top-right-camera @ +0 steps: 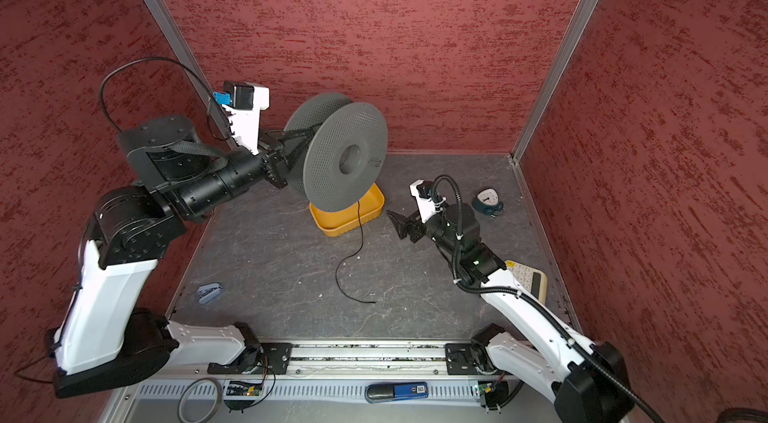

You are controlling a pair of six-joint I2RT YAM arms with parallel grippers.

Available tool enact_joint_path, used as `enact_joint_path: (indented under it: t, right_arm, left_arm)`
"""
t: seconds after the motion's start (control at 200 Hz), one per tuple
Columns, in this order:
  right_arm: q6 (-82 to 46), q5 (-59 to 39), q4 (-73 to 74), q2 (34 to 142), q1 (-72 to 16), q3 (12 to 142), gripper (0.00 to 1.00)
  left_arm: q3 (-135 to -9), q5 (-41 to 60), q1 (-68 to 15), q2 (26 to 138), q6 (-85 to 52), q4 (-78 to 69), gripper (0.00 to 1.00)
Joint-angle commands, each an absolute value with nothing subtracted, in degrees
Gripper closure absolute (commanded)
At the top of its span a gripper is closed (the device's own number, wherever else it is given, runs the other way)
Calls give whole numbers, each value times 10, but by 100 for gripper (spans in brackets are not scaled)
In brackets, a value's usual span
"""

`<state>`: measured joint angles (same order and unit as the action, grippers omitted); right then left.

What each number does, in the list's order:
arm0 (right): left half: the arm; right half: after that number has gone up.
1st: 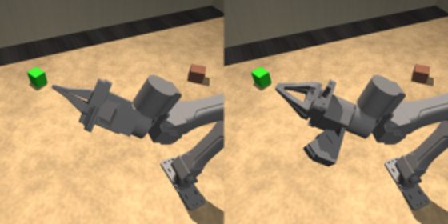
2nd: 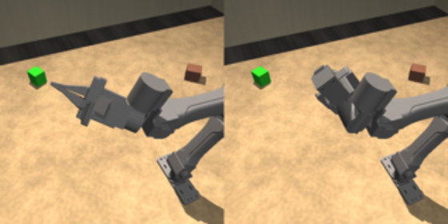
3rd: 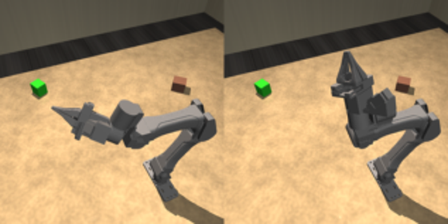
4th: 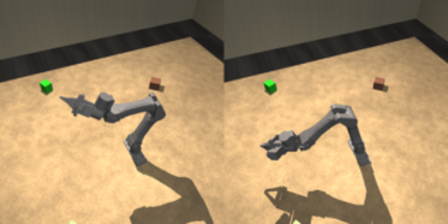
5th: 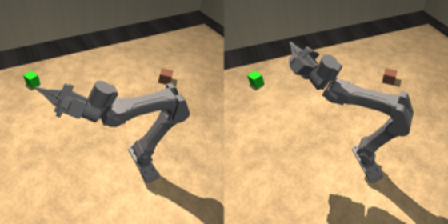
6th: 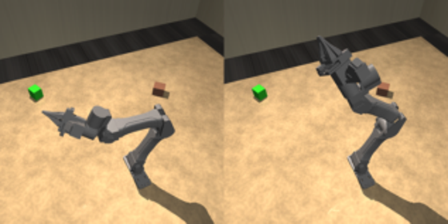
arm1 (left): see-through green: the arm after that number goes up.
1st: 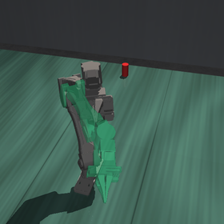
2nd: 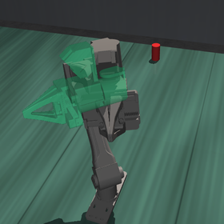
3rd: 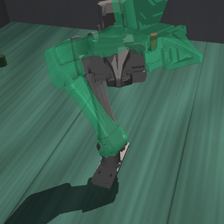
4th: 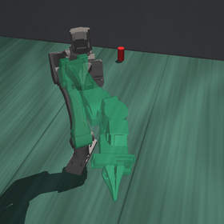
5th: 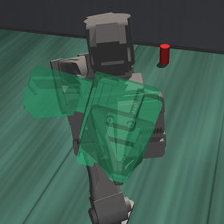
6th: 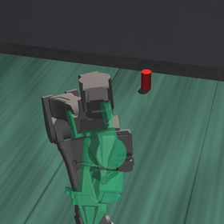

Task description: Wrap the cables

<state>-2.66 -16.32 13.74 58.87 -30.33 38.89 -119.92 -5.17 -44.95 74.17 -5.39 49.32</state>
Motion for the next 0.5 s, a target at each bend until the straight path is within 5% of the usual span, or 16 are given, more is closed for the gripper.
enact_joint_path:
  t: [0.0, 0.311, 0.496]
  right_arm:
    - [-75, -209, 319, 621, -320, 367, 15]
    - [-91, -144, 528, 759, -356, 351, 19]
    - [-90, -115, 586, 829, -356, 367, 40]
  left_arm:
    - [-1195, -40, -448, 718, -70, 414, 100]
    - [-1204, -42, -448, 726, -69, 424, 100]
    - [-1206, -43, -447, 729, -70, 432, 100]
